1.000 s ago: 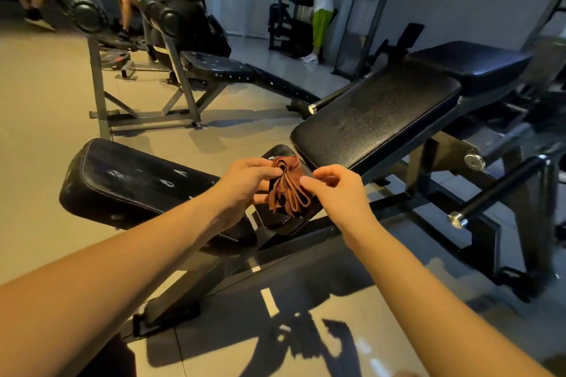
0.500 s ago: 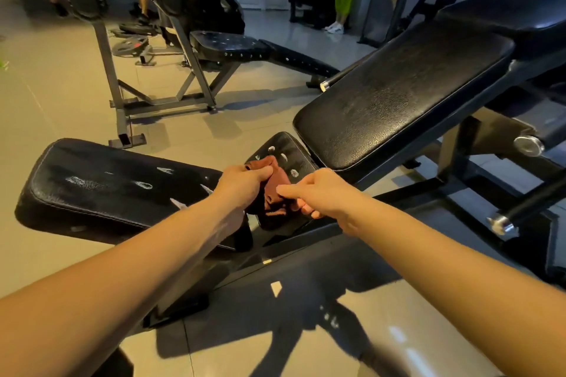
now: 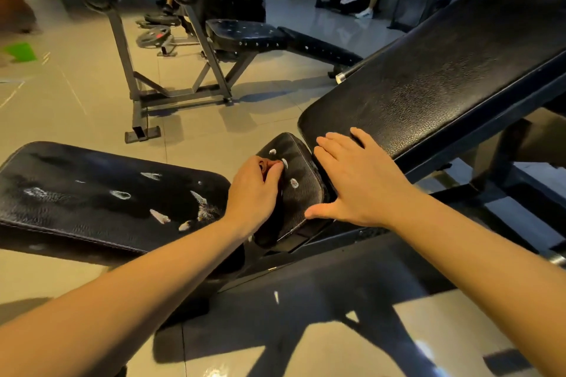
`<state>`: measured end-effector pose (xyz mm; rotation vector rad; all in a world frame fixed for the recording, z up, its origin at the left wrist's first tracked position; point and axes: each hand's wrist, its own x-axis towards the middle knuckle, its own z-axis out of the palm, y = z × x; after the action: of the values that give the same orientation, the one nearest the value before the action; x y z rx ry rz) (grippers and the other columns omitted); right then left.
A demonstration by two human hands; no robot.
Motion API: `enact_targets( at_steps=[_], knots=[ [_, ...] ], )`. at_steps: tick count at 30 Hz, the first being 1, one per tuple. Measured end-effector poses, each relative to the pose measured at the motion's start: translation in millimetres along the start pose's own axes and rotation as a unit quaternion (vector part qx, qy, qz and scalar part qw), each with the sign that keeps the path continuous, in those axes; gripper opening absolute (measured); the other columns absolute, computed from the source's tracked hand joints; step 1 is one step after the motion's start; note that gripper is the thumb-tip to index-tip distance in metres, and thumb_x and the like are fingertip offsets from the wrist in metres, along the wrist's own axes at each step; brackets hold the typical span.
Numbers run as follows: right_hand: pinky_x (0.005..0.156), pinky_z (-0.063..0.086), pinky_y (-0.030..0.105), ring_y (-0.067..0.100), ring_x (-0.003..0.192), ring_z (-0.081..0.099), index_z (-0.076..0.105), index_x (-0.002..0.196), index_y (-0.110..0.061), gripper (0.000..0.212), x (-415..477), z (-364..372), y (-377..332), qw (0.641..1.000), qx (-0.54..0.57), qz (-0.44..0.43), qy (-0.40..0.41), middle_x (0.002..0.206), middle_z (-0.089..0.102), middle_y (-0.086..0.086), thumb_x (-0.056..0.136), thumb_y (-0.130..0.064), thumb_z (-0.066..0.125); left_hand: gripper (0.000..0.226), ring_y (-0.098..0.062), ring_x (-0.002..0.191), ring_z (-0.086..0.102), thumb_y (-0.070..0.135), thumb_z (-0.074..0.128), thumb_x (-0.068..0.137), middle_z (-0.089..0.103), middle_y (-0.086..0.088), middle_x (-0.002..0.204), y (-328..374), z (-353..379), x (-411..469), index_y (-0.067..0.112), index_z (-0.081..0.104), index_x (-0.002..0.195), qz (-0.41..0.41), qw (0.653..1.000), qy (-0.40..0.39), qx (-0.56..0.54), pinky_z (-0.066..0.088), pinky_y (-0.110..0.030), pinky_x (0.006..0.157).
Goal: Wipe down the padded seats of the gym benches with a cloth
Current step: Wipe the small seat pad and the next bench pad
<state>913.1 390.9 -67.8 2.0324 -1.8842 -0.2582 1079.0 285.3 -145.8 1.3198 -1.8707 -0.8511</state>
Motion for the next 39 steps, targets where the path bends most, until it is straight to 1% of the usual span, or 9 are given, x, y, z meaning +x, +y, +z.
enact_targets(
  at_steps=[5, 9, 13, 18, 20, 24, 28, 36, 39],
  knots=[
    [0.12, 0.03, 0.056, 0.031, 0.145, 0.042, 0.051, 0.144, -0.003, 0.121, -0.2, 0.7, 0.4, 1.0, -0.027, -0.014, -0.002, 0.153, 0.048, 0.016, 0.07, -0.098, 0.039, 0.011, -0.011, 0.094, 0.06, 0.038, 0.054, 0.103, 0.063, 0.01, 0.096, -1.2, 8.8, -15.3, 0.028, 0.058, 0.1, 0.059, 0.997, 0.037, -0.046, 0.041, -0.022, 0.074],
    [0.121, 0.028, 0.054, 0.029, 0.145, 0.041, 0.051, 0.145, -0.005, 0.118, -0.1, 1.6, 0.3, 0.999, -0.03, -0.012, 0.01, 0.153, 0.048, 0.014, 0.071, -0.096, 0.038, 0.011, -0.008, 0.105, 0.057, 0.027, 0.055, 0.103, 0.062, 0.008, 0.109, -3.4, 3.5, -53.1, 0.024, 0.058, 0.113, 0.183, 0.983, -0.024, -0.02, 0.046, -0.024, 0.088],
    [0.119, 0.031, 0.053, 0.029, 0.141, 0.046, 0.057, 0.14, -0.005, 0.116, 1.0, 6.6, 0.3, 0.999, -0.03, -0.013, 0.033, 0.148, 0.054, 0.013, 0.07, -0.096, 0.04, 0.01, -0.014, 0.098, 0.056, 0.022, 0.055, 0.101, 0.058, 0.004, 0.104, -8.1, -2.1, -46.9, 0.02, 0.056, 0.11, 0.247, 0.967, -0.063, 0.004, 0.047, -0.03, 0.083],
    [0.117, 0.035, 0.054, 0.03, 0.137, 0.051, 0.06, 0.135, -0.004, 0.115, 1.7, 9.2, -0.6, 0.998, -0.027, -0.017, 0.045, 0.143, 0.058, 0.014, 0.069, -0.096, 0.04, 0.008, -0.021, 0.098, 0.06, 0.025, 0.055, 0.103, 0.065, -0.001, 0.102, -13.1, 0.8, 22.0, 0.017, 0.056, 0.103, 0.121, 0.992, -0.035, 0.018, 0.047, -0.038, 0.083],
    [0.116, 0.036, 0.054, 0.03, 0.137, 0.051, 0.061, 0.135, -0.004, 0.115, 1.5, 7.9, -0.8, 0.999, -0.024, -0.014, 0.035, 0.143, 0.058, 0.014, 0.069, -0.095, 0.035, 0.01, -0.02, 0.097, 0.061, 0.028, 0.057, 0.102, 0.066, 0.0, 0.102, -11.3, -1.7, 26.3, 0.018, 0.057, 0.102, 0.094, 0.994, -0.043, 0.028, 0.044, -0.033, 0.079],
    [0.118, 0.033, 0.054, 0.031, 0.139, 0.049, 0.06, 0.135, -0.006, 0.115, 1.6, 8.0, -0.5, 0.999, -0.023, -0.014, 0.021, 0.145, 0.057, 0.014, 0.069, -0.096, 0.032, 0.006, -0.001, 0.092, 0.059, 0.025, 0.065, 0.096, 0.065, 0.015, 0.095, -5.1, -28.5, -14.8, 0.024, 0.065, 0.102, 0.196, 0.97, -0.125, 0.064, 0.046, -0.026, 0.081],
    [0.117, 0.033, 0.055, 0.031, 0.139, 0.049, 0.061, 0.135, -0.007, 0.114, 1.7, 9.5, -0.7, 0.999, -0.02, -0.012, 0.028, 0.145, 0.057, 0.015, 0.068, -0.095, 0.034, 0.016, -0.011, 0.096, 0.059, 0.029, 0.067, 0.092, 0.065, 0.01, 0.101, 0.6, -42.1, -26.4, 0.024, 0.064, 0.107, 0.3, 0.926, -0.16, 0.167, 0.05, -0.036, 0.085],
    [0.115, 0.037, 0.057, 0.032, 0.137, 0.051, 0.062, 0.134, -0.007, 0.114, 2.6, 12.1, -0.4, 0.999, -0.009, -0.013, 0.029, 0.143, 0.058, 0.015, 0.069, -0.095, 0.03, 0.017, -0.026, 0.098, 0.064, 0.036, 0.066, 0.095, 0.071, -0.002, 0.099, -6.7, -35.1, 53.7, 0.02, 0.069, 0.101, 0.132, 0.954, -0.067, 0.261, 0.049, -0.034, 0.077],
    [0.115, 0.037, 0.056, 0.032, 0.137, 0.051, 0.062, 0.133, -0.007, 0.114, 3.1, 12.9, 0.0, 0.999, -0.011, -0.012, 0.03, 0.143, 0.058, 0.015, 0.068, -0.095, 0.031, 0.014, -0.001, 0.09, 0.063, 0.028, 0.071, 0.093, 0.066, 0.015, 0.088, 1.6, -39.2, 14.5, 0.02, 0.07, 0.104, 0.142, 0.963, -0.108, 0.203, 0.046, -0.018, 0.078]
  ],
)
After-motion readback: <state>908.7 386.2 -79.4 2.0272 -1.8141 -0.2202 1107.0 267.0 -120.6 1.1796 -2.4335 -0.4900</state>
